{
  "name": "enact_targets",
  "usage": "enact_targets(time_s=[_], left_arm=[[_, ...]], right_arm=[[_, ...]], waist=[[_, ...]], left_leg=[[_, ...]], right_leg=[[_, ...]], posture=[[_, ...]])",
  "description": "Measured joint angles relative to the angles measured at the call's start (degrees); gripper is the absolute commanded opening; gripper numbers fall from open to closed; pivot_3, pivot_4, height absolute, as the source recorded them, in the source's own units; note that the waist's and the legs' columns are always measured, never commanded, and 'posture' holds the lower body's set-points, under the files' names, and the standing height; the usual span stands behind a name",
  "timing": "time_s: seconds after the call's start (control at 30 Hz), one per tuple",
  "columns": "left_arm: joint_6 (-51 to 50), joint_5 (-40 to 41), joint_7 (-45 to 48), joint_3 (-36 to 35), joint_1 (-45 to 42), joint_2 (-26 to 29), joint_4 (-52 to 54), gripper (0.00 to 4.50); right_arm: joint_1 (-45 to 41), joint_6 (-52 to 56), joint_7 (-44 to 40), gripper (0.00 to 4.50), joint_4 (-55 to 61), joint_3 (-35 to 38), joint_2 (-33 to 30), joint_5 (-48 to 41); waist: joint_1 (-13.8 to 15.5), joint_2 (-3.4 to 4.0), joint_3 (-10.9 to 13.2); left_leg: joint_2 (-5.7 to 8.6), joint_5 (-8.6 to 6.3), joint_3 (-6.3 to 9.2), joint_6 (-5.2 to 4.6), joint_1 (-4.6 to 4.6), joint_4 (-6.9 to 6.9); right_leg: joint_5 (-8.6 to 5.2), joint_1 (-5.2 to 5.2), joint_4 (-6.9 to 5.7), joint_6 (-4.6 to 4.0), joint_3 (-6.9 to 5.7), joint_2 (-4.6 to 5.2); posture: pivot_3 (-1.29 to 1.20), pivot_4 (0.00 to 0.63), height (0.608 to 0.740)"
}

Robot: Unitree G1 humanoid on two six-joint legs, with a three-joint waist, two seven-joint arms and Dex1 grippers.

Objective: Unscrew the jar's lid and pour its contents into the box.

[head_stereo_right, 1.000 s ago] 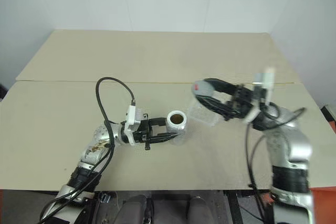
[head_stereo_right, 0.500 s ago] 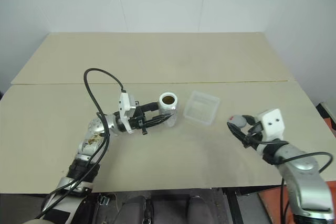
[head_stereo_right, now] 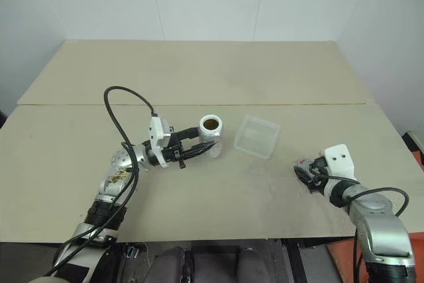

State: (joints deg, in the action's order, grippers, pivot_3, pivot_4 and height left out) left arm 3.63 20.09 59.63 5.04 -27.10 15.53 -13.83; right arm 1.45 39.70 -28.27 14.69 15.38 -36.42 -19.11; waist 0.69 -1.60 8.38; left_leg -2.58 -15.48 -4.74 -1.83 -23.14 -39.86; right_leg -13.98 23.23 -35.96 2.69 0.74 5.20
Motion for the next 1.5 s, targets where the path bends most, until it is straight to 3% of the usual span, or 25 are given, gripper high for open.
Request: enact_targets(time_s=[0.3, 0.5, 0.67, 0.87, 1.0, 1.23, 1.5], left_arm=[[1.93, -0.8, 2.93, -0.47, -6.69, 1.47, -4.03, 1.86], [6.83, -3.36, 6.71, -0.02, -15.75, 1.42, -15.04, 1.86], [18.4, -11.27, 6.36, 2.77, -26.93, -0.1, -31.25, 1.86], [29.03, -14.86, 6.55, 3.29, -36.01, -3.56, -44.95, 1.86], [39.89, -27.12, -5.33, 8.51, -42.0, -3.45, -53.75, 1.86], [45.37, -43.01, -25.79, 16.71, -47.34, -5.51, -59.93, 1.86], [43.77, -72.67, -65.99, 39.39, -55.59, -4.86, -62.0, 1.86]], right_arm=[[2.5, 0.51, -0.7, 4.48, 9.61, 3.45, -2.86, -0.34], [4.18, 0.92, -4.01, 4.48, 15.46, 5.11, -8.64, -0.57], [4.3, 2.4, -7.53, 4.48, 21.21, 8.09, -11.9, -3.61], [4.53, 10.02, -8.2, 4.48, 28.58, 10.38, -14.62, -7.85], [7.38, 12.69, -7.1, 4.48, 33.39, 10.8, -13.04, -9.25], [8.94, 14.1, -5.54, 4.48, 38.38, 12.29, -11.28, -11.51], [12.04, 15.59, -4.78, 4.48, 43.09, 14.95, -8.59, -16.37]], waist=[[0.0, 0.0, 0.0], [0.11, -0.01, 0.01], [0.16, -0.04, 0.02], [0.12, -0.11, 0.07], [0.29, -0.15, 0.09], [0.41, -0.2, 0.12], [0.74, -0.35, 0.21]], left_leg=[[0.02, 0.0, 0.01, 0.0, -0.01, 0.0], [0.08, 0.0, -0.06, 0.0, -0.05, -0.03], [0.1, 0.0, -0.07, -0.02, -0.16, -0.02], [0.1, -0.01, -0.01, -0.03, -0.22, -0.06], [0.13, -0.02, 0.11, -0.04, -0.26, -0.06], [0.17, -0.03, 0.22, -0.06, -0.28, -0.08], [0.2, -0.03, 0.23, -0.06, -0.33, -0.07]], right_leg=[[0.0, 0.02, -0.02, 0.01, -0.01, -0.02], [0.0, -0.04, 0.06, 0.03, -0.07, 0.0], [0.0, 0.0, 0.13, 0.04, -0.11, 0.0], [0.0, 0.02, 0.15, 0.05, -0.14, 0.02], [0.01, 0.03, 0.17, 0.07, -0.14, 0.04], [0.02, 0.03, 0.16, 0.16, -0.14, 0.08], [0.0, 0.09, 0.13, 0.2, -0.11, 0.08]], posture=[[0.0, 0.15, 0.74], [0.0, 0.15, 0.74], [0.0, 0.15, 0.74], [0.0, 0.15, 0.74], [0.0, 0.15, 0.74], [0.0, 0.15, 0.74], [0.0, 0.15, 0.74]])
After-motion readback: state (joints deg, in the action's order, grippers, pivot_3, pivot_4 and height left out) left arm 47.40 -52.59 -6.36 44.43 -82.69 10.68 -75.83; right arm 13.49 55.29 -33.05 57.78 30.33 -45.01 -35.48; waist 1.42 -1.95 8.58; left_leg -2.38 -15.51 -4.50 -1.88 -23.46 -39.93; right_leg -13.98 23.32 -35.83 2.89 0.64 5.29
